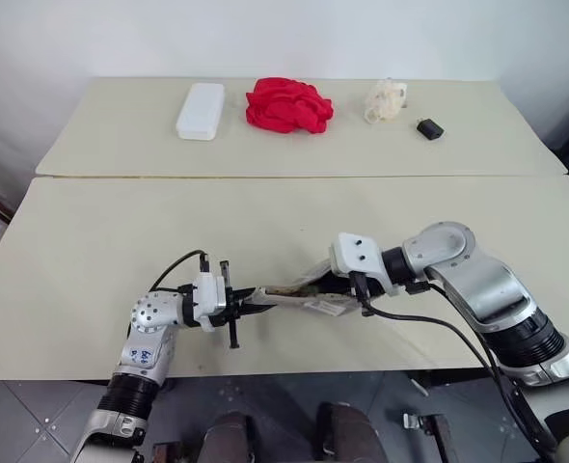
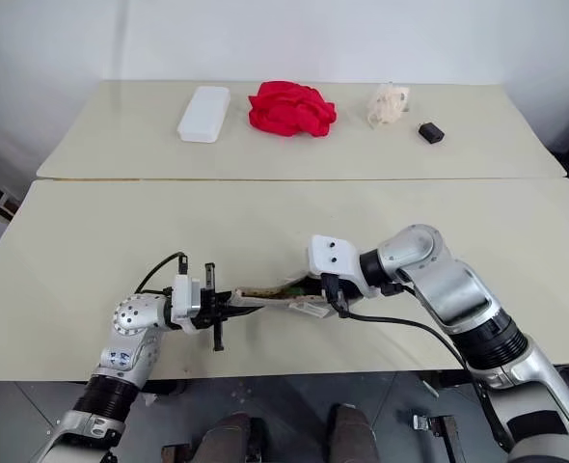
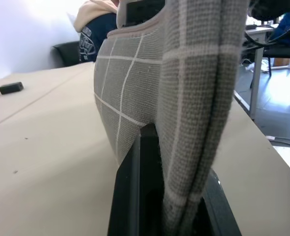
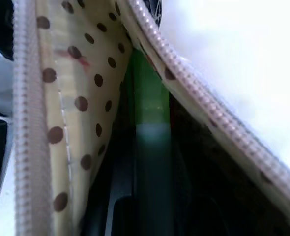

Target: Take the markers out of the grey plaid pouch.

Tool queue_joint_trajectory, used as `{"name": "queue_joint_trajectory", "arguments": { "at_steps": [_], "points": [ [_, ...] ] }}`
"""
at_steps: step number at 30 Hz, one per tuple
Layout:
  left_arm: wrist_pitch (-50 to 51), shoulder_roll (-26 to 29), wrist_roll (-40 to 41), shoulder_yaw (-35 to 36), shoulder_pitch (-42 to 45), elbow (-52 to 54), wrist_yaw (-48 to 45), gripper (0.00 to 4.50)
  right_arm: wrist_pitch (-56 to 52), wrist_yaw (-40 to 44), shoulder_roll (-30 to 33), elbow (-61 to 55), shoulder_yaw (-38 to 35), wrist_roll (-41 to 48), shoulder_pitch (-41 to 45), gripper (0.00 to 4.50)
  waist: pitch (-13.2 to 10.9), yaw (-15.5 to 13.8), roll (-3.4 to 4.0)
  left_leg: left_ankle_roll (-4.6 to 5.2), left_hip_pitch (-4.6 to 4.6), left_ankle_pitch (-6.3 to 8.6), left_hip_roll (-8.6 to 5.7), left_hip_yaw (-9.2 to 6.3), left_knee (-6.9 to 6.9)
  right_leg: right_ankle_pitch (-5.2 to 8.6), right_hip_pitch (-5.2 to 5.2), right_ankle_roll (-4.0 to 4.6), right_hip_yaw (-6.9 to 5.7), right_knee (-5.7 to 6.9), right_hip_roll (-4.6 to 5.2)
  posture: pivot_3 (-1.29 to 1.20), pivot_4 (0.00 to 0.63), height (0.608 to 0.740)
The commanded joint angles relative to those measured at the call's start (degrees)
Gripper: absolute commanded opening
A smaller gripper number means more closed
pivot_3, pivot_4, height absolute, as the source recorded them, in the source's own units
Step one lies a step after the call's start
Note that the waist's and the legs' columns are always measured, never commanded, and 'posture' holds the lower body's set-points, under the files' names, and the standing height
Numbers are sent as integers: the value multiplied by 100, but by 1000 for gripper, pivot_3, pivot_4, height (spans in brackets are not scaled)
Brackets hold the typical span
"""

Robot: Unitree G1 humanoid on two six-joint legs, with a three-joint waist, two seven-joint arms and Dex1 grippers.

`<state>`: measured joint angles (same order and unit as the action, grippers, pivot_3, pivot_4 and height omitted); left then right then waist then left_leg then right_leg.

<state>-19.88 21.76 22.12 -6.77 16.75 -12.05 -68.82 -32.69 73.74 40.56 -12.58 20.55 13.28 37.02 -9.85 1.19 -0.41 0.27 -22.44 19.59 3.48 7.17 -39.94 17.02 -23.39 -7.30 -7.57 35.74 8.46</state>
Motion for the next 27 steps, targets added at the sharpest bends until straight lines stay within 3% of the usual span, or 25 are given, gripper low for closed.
{"name": "queue_joint_trajectory", "arguments": {
  "at_steps": [1, 6, 10, 18, 22, 27],
  "points": [
    [107, 112, -196, -35, -123, -244, -31, 0, -282, 192, 77, -217, -793, 824, 38, 518, 0, -6, 1, 0, -1, 0, 0, 1, 0, 0, -1, -1, 1, -1, 0, 0, 150, 740],
    [92, 140, -187, -40, -99, -278, -25, 0, -233, 105, 49, -11, -1060, 1100, 11, 515, -1, 11, 2, 0, 0, 0, 1, 0, 0, -1, -1, -1, 0, 0, -1, 0, 150, 740],
    [100, 204, -158, 19, -133, -239, 25, 0, 1420, 336, 435, 8, -829, 342, -190, 511, -2, 4, 3, 0, 0, 0, -1, 2, 1, 0, -2, -1, 1, -2, 0, 0, 150, 740],
    [182, 285, -113, 47, -252, -107, 108, 0, 2734, 144, -218, -40, -1399, 1030, -400, 505, -2, 10, 2, 0, 1, 0, -1, 21, 0, -2, 0, -3, 1, -4, -1, 0, 150, 740],
    [232, 297, -88, 52, -247, -88, 131, 0, 1340, 13, -282, -82, -1654, 2168, -440, 502, -3, -7, 3, 0, 2, 0, 1, 36, 0, -2, 0, -3, 1, -1, -1, 0, 150, 740],
    [239, 281, -108, 31, -201, -104, 127, 0, -337, 466, 249, -183, -1452, 3123, -494, 501, -3, -105, 3, 3, 2, 2, 3, 19, -2, -2, 1, -3, 4, -4, 0, 0, 150, 740]
  ]
}}
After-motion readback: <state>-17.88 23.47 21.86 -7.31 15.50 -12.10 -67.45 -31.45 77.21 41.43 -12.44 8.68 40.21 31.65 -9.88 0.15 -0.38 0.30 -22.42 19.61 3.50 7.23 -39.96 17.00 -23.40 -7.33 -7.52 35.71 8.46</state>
